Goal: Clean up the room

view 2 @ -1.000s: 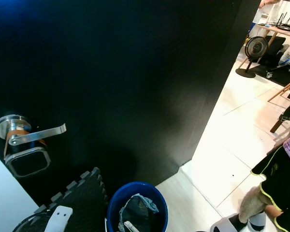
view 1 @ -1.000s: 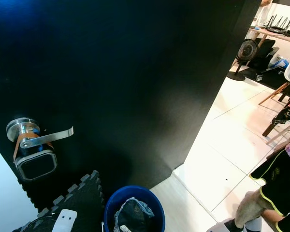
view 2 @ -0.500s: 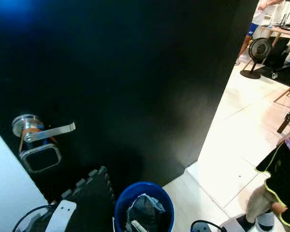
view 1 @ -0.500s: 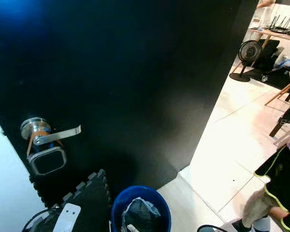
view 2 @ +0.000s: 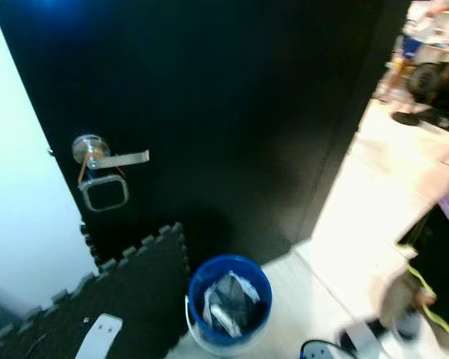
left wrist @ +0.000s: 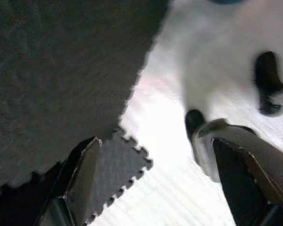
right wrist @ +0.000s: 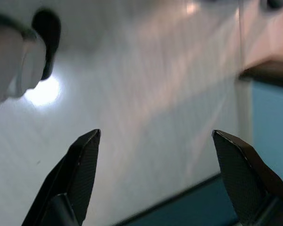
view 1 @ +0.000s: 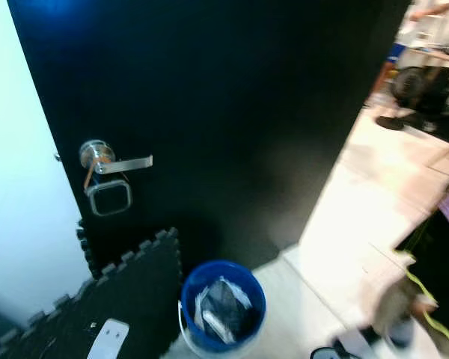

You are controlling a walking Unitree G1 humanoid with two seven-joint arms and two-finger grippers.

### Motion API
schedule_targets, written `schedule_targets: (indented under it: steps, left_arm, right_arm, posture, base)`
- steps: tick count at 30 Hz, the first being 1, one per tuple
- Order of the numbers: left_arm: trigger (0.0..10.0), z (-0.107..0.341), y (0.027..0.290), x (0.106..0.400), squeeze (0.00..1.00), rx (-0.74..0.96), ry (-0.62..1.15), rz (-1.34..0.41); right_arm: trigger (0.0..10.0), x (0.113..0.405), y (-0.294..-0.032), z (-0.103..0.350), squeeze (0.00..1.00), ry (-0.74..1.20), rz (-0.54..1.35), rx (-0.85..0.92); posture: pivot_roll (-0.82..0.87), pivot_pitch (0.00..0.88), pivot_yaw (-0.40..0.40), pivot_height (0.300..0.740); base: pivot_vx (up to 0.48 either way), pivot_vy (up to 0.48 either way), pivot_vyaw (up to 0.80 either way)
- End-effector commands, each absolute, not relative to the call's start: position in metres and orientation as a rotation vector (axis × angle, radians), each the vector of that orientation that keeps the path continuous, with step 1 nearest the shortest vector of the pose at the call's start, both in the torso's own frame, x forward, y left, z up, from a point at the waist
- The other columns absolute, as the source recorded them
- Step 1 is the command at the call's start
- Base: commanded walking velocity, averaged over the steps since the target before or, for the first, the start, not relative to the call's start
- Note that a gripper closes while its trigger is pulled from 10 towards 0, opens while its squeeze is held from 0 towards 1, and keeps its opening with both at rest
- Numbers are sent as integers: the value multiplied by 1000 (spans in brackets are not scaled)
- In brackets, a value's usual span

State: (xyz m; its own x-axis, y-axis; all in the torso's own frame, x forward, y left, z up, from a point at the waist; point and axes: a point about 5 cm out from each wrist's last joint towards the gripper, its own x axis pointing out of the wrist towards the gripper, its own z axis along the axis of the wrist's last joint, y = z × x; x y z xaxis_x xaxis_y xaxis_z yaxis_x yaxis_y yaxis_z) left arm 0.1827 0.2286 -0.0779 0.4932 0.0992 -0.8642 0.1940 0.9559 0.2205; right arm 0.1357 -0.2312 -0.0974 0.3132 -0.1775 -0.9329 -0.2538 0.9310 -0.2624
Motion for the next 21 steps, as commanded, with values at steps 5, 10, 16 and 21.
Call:
schedule_targets:
  steps: [5,10,16,21]
  left_arm:
    - [10000,-78,228,182,0,316,1057,-73]
    - [10000,-78,229,182,0,317,1059,-78]
    - [10000,-78,229,182,0,314,1062,-79]
    - [10000,-78,229,182,0,310,1063,-80]
  right_arm:
    - [10000,140,-228,-97,0,1251,87,-417]
    - [10000,141,-224,-97,0,1247,153,-429]
    - [10000,140,-218,-99,0,1251,153,-424]
    - [10000,142,-213,-99,0,1228,125,-425]
  posture:
    - [116,0,-83,740]
    - [115,0,-84,740]
    - [114,0,-86,740]
    - [114,0,-86,740]
  base:
    - [-407,0,0]
    - [-407,0,308]
    - [-407,0,766]
    - [-392,0,613]
